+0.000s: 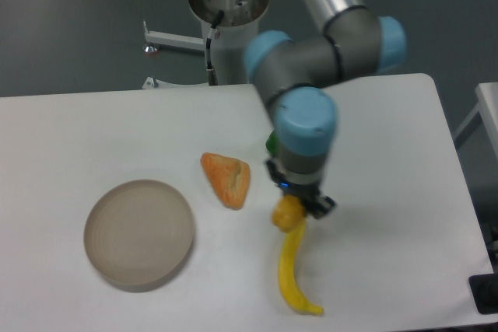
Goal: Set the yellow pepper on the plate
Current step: 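Lift the held yellow pepper and carry it toward the beige plate, then lower the yellow pepper onto the plate and open the gripper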
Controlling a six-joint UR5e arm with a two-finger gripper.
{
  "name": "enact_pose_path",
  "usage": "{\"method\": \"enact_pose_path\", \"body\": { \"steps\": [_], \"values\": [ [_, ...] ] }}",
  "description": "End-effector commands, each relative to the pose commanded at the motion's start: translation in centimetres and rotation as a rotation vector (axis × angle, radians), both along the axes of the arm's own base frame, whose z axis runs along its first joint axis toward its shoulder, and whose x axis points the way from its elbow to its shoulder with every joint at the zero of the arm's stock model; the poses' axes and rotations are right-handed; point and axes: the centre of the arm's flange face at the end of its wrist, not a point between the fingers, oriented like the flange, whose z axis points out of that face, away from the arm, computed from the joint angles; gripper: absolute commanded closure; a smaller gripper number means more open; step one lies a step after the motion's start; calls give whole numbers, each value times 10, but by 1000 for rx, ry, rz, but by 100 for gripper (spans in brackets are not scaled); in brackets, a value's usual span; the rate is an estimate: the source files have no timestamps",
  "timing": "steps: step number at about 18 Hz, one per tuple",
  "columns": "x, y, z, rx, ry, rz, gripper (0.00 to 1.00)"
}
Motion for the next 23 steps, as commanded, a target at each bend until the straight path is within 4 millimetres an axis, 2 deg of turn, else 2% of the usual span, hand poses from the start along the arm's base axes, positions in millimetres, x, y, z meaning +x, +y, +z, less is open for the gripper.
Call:
{"method": "enact_pose_path", "body": {
  "steps": [3,7,11,13,15,19,23],
  "values": [
    [48,17,-9,9,-27,111,52],
    [73,26,-18,26,-121,220,52],
    [111,46,-50,14,-107,257,52],
    [121,53,-64,17,-94,271,52],
    [142,58,-75,1,-81,277,52],
    [164,55,-94,-39,-42,268,52],
    [169,57,-103,-50,-41,264,52]
  ]
}}
